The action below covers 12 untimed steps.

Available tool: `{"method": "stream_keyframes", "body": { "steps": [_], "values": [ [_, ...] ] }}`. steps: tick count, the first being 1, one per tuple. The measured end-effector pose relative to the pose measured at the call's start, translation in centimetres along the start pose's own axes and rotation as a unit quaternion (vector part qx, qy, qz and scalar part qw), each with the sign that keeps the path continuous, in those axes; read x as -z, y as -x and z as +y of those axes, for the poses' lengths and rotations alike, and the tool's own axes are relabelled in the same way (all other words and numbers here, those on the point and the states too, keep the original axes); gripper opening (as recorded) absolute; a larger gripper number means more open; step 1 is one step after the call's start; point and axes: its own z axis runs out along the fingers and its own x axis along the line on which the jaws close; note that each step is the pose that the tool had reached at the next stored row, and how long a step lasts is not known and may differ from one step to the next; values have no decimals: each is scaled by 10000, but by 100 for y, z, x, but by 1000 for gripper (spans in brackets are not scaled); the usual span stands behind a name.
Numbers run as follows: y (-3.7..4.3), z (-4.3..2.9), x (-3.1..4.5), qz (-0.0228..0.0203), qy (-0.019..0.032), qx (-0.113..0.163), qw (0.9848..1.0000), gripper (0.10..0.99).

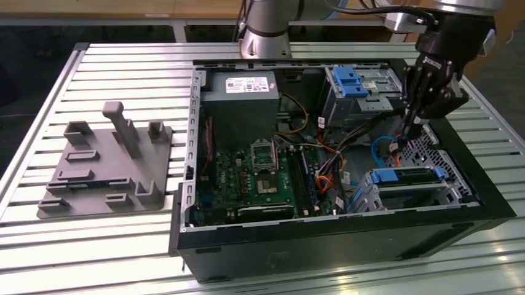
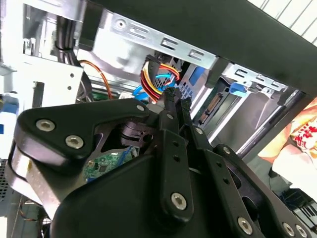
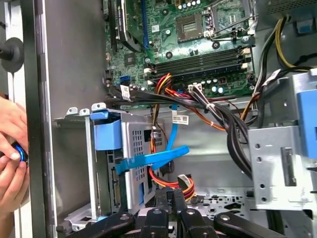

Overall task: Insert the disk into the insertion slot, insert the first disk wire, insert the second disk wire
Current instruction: 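Insert the first disk wire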

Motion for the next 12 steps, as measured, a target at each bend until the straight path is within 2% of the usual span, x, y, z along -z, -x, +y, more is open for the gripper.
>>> {"method": "stream_keyframes", "body": {
  "steps": [3, 6, 8, 12],
  "values": [
    [-54, -7, -12, -47, 5, 4, 10000, 165],
    [-100, -11, 8, -122, 15, 10, 9999, 165],
    [-127, -13, 12, -209, 25, 16, 9998, 165],
    [-169, -19, 1, -436, 50, 33, 9990, 165]
  ]
}}
